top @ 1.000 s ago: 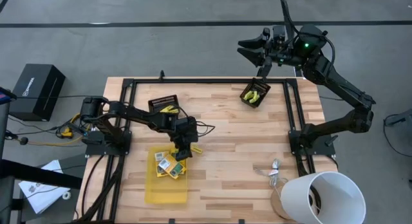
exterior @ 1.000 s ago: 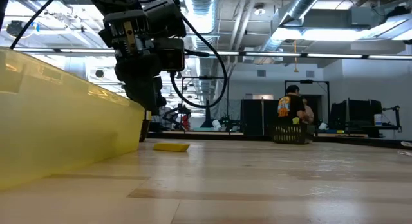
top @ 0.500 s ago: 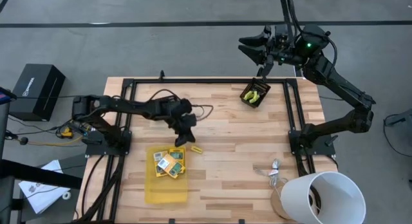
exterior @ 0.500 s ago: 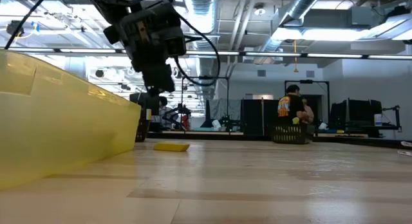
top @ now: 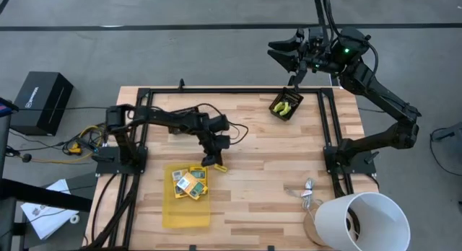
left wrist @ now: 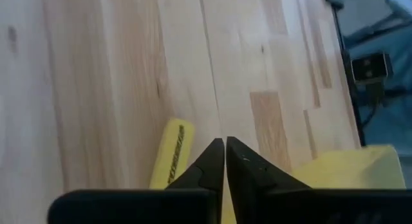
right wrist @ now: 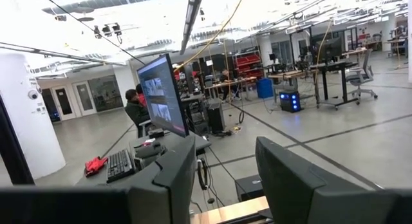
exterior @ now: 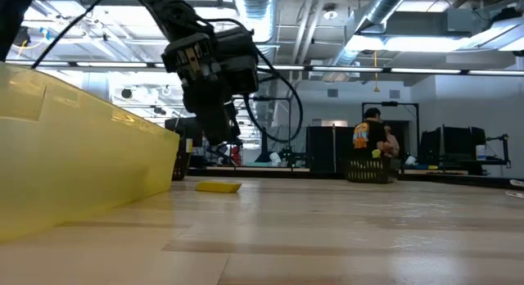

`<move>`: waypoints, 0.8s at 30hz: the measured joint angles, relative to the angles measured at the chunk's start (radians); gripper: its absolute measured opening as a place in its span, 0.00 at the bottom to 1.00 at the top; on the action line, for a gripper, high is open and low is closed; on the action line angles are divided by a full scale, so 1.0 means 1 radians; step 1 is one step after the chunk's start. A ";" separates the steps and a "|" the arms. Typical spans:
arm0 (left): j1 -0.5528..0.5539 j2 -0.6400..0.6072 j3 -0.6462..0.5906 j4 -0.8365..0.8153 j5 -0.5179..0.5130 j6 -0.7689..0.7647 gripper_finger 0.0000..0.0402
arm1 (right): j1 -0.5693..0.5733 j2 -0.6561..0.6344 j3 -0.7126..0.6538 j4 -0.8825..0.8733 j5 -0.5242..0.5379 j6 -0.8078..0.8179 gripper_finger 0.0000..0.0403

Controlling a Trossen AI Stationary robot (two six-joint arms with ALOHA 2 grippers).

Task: Pick & Place School Supplies
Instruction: Put the yellow eraser into the left black bin

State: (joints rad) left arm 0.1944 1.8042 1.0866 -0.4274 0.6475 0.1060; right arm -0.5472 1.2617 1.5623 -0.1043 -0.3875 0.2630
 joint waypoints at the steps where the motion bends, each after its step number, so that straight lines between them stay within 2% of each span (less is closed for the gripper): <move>1: 0.000 0.013 0.021 -0.038 0.005 0.017 0.03 | 0.000 0.000 0.000 0.000 0.003 0.000 0.38; 6: 0.000 0.078 0.114 -0.175 0.013 0.079 0.08 | 0.000 0.000 0.000 0.000 0.015 0.000 0.38; 12: 0.002 0.087 0.146 -0.179 0.013 0.099 0.12 | 0.000 0.000 0.000 -0.003 0.015 0.000 0.38; 24: 0.009 0.155 0.148 -0.166 -0.006 0.132 0.09 | 0.003 0.000 0.000 -0.004 0.014 0.000 0.38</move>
State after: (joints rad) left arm 0.2035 1.9594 1.2346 -0.5933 0.6413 0.2378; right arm -0.5446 1.2621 1.5623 -0.1078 -0.3737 0.2626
